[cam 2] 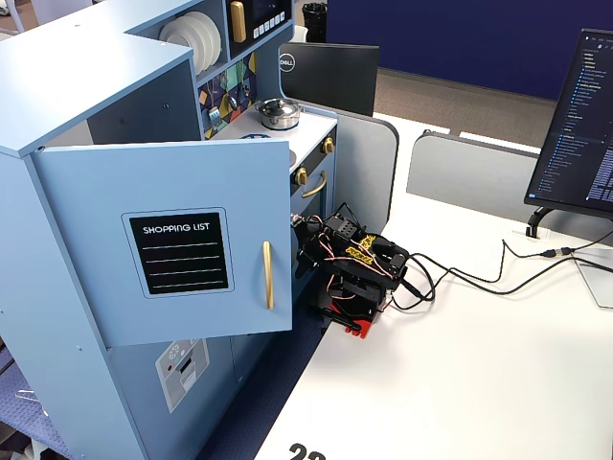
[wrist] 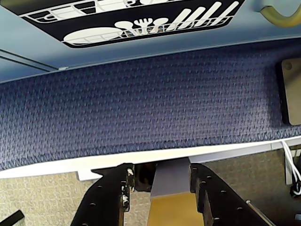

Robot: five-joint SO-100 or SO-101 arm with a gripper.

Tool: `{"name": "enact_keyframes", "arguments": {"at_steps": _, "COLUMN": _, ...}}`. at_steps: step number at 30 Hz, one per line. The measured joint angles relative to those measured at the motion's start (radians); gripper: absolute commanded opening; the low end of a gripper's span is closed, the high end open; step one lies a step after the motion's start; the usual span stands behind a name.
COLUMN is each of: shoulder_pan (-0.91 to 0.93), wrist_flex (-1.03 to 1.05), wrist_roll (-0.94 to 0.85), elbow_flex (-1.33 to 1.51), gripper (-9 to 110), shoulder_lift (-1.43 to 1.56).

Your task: Pick up the green pineapple from the left cabinet and place it in the gray recipient

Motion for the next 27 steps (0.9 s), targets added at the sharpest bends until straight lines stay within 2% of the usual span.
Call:
{"name": "enact_keyframes", "arguments": {"at_steps": 10, "shoulder_pan": 0.000, "wrist_flex": 0.000, "wrist_roll": 0.000, "elbow_flex": 0.000, "gripper": 1, "shoulder_lift": 0.000}}
{"name": "enact_keyframes", "arguments": {"at_steps": 13, "shoulder_pan": -0.003, "wrist_flex": 0.000, "wrist_roll": 0.002, "elbow_flex": 0.000, "gripper": 7, "shoulder_lift": 0.000}}
{"name": "enact_keyframes", "arguments": {"at_steps": 15, "shoulder_pan": -0.044, "wrist_flex": 0.000, "wrist_roll": 0.018, "elbow_flex": 0.000, "gripper": 8, "shoulder_lift": 0.000}}
{"name": "enact_keyframes", "arguments": {"at_steps": 19, "shoulder_pan": -0.261, "wrist_flex": -0.049, "wrist_roll": 0.115, "elbow_flex": 0.003, "gripper": 9, "shoulder_lift": -0.002}}
{"name": "enact_keyframes", "arguments": {"at_steps": 23, "shoulder_pan": -0.552, "wrist_flex": -0.296, "wrist_roll": 0.204, "elbow_flex": 0.006, "gripper": 10, "shoulder_lift": -0.008}}
{"name": "enact_keyframes", "arguments": {"at_steps": 27, "shoulder_pan": -0.813, "wrist_flex": -0.772, "wrist_roll": 0.160, "elbow_flex": 0.006, "gripper": 18, "shoulder_lift": -0.081}}
